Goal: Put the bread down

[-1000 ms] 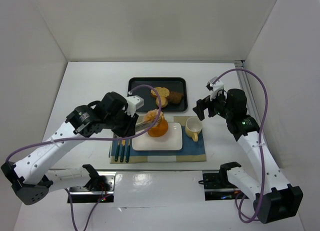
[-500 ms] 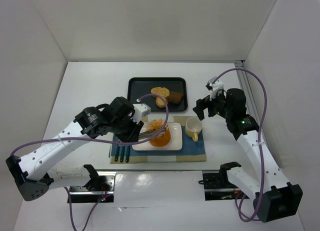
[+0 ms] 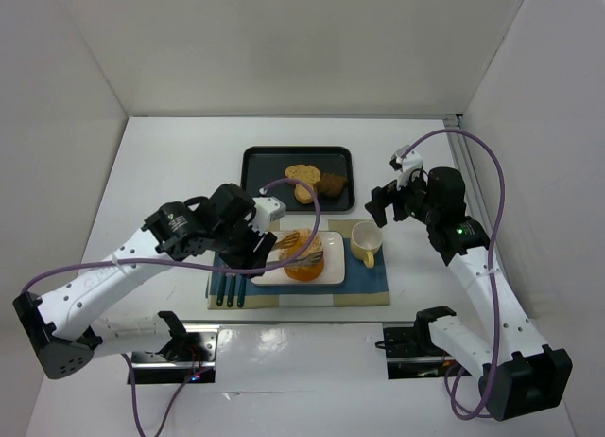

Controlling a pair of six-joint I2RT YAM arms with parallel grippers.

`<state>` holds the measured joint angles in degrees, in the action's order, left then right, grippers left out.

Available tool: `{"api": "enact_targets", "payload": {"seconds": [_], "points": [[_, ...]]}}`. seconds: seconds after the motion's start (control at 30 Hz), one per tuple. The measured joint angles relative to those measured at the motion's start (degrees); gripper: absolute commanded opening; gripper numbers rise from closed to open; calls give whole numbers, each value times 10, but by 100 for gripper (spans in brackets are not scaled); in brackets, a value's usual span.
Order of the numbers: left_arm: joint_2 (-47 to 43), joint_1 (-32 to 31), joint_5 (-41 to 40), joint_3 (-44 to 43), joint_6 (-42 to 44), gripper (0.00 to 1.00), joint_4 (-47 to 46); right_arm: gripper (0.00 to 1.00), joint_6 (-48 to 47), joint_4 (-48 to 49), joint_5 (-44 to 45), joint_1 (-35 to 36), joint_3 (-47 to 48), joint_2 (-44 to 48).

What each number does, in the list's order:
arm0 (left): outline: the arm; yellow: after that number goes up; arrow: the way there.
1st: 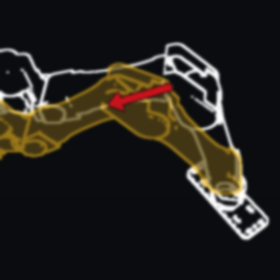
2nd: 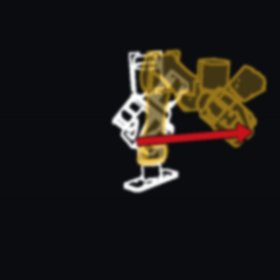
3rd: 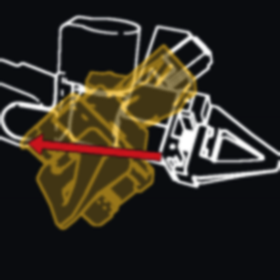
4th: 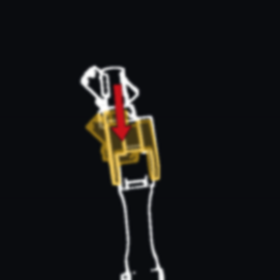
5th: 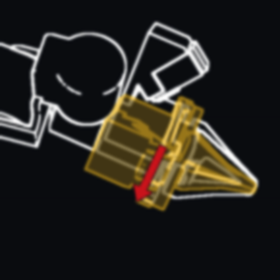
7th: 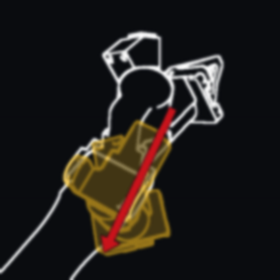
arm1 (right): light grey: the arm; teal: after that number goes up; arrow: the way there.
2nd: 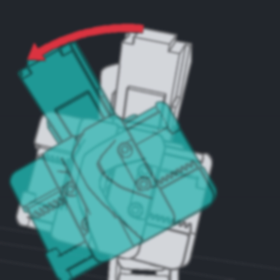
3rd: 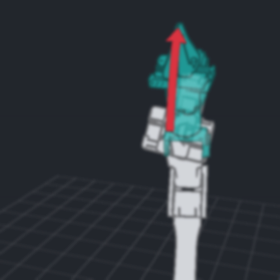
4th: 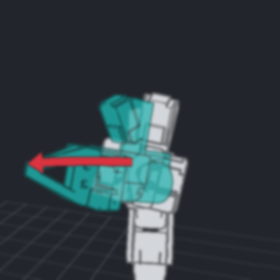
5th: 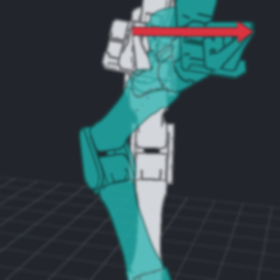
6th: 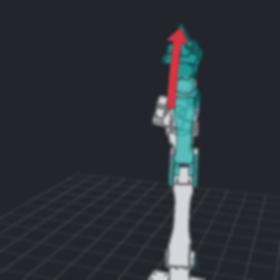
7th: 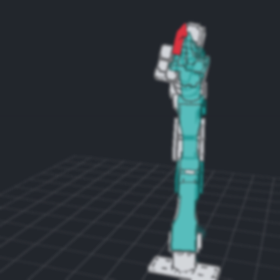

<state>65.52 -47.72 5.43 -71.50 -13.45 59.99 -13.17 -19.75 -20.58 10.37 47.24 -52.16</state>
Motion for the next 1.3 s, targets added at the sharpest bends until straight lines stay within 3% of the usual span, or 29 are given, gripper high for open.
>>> {"api": "enact_targets", "payload": {"seconds": [0.3, 0.5, 0.7, 0.9, 1.03, 1.3], "points": [[-19, 0, -2, -7, 0, 64, 8, 99, 0, 0, 0, 0, 0, 0], [-43, 0, -15, -94, -3, 63, 22, 99, 0, 0, 0, 0, 0, 0], [-90, 15, -130, -121, -21, 60, 10, 99, 0, 0, 0, 0, 0, 0], [-116, 141, -244, -6, -34, 60, -65, 99, 0, 0, 0, 0, 0, 0], [-84, 264, -252, 69, -33, 60, -129, 99, 0, 0, 0, 0, 0, 1], [35, 396, -229, 92, -33, 59, -228, 99, 0, 0, 0, 0, 0, 5]]}}
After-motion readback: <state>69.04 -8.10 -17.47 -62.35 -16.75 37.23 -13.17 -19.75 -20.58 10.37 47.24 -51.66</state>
